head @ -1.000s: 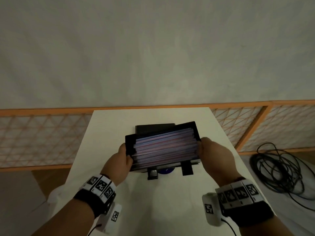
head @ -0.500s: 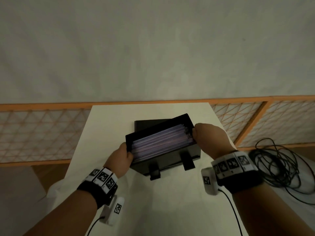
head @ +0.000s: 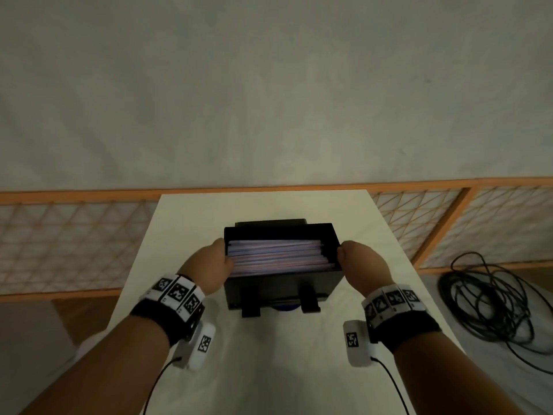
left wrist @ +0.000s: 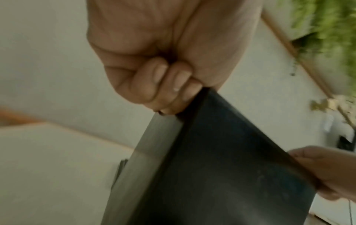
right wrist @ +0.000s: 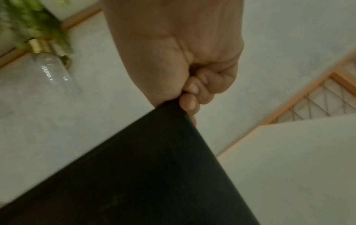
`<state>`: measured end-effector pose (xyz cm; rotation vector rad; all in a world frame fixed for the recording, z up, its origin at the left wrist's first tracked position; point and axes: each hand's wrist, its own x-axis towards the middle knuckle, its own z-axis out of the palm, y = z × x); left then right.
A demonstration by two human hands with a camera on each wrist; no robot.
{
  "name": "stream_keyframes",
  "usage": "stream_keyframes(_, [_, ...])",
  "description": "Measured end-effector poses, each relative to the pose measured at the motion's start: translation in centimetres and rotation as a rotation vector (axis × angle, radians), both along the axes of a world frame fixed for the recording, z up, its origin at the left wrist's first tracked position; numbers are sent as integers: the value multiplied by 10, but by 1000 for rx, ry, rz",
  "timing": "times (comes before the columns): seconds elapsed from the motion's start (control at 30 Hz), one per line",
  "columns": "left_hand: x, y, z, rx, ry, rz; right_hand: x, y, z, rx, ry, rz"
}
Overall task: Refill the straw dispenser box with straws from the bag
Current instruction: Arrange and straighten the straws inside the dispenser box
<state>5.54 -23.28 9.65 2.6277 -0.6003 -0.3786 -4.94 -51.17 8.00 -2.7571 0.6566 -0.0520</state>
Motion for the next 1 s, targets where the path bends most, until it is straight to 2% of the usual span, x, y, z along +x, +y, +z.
stream_keyframes(0.2, [6, -11, -31, -28, 66, 47, 8, -3, -17, -105, 115, 34])
stream_keyframes(0.6, [36, -28, -38, -5, 41, 118, 41, -11, -19, -60, 164, 6])
stream_keyframes(0.8, [35, -28, -35, 8, 64, 115, 43, -12, -23, -52, 178, 26])
stream_keyframes(1.0, [17, -38, -7, -50, -57, 34, 38, -27, -23, -23, 206, 11])
